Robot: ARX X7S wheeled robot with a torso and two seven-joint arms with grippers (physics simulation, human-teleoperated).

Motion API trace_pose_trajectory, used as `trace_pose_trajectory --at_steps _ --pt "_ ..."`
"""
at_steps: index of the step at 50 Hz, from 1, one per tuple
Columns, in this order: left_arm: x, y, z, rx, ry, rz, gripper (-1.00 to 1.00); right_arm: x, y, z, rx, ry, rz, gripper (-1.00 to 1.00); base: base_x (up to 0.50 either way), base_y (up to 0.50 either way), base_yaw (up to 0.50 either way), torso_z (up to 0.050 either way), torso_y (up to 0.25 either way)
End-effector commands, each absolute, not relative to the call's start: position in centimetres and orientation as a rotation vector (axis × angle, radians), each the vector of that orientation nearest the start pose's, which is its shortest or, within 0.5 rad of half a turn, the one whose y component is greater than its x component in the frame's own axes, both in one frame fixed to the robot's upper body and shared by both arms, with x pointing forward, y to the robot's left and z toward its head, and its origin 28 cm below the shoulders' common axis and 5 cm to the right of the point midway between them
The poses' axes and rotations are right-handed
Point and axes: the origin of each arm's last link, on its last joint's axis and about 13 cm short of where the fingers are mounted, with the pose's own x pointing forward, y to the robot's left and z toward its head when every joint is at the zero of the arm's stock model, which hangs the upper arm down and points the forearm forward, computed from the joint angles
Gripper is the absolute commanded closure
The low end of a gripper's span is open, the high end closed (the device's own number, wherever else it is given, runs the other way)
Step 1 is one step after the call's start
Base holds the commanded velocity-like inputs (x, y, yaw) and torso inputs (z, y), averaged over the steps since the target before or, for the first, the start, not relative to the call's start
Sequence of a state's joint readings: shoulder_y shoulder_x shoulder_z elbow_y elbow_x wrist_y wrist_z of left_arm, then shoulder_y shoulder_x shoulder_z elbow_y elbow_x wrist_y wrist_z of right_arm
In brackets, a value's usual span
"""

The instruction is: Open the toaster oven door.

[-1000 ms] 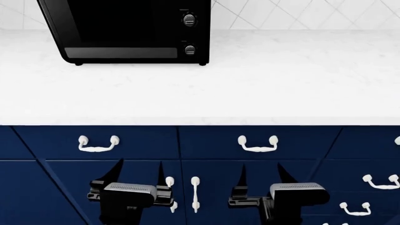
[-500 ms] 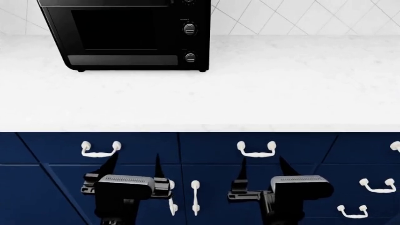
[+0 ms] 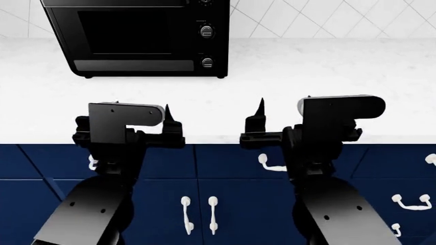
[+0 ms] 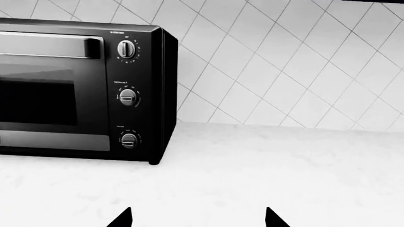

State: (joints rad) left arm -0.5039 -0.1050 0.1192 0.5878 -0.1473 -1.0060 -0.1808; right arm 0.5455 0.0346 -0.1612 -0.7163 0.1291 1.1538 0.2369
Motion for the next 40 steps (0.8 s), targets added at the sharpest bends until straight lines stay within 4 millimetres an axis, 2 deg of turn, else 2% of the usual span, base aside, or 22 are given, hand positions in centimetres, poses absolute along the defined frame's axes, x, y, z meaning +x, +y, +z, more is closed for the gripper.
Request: trace_pose_trajectory --at_steps 1,9,20,31,40 --pt "26.4 19.3 21.8 0.102 -0.078 -0.021 -1.0 25.5 -6.0 23.3 -0.091 -0.145 0.024 -1.0 0.0 0.0 0.0 0.0 0.0" --pt "26.1 19.2 23.7 0.13 -0.088 -0.025 -1.0 24.9 -5.9 24.7 -0.145 -0.205 0.015 -1.0 0.0 0.0 0.0 0.0 0.0" --pt "26.4 19.1 26.8 0.15 -0.101 -0.029 -1.0 25.1 -6.4 27.0 -0.122 -0.205 0.001 -1.0 0.0 0.0 0.0 0.0 0.0" --pt "27.0 19.1 27.9 0.115 -0.109 -0.002 -1.0 25.2 -6.7 28.0 -0.125 -0.216 0.016 -1.0 0.08 0.0 0.0 0.0 0.0" --pt "27.2 19.0 28.8 0.119 -0.122 0.022 -1.0 25.2 -7.1 28.3 -0.118 -0.231 0.016 -1.0 0.38 0.0 0.0 0.0 0.0"
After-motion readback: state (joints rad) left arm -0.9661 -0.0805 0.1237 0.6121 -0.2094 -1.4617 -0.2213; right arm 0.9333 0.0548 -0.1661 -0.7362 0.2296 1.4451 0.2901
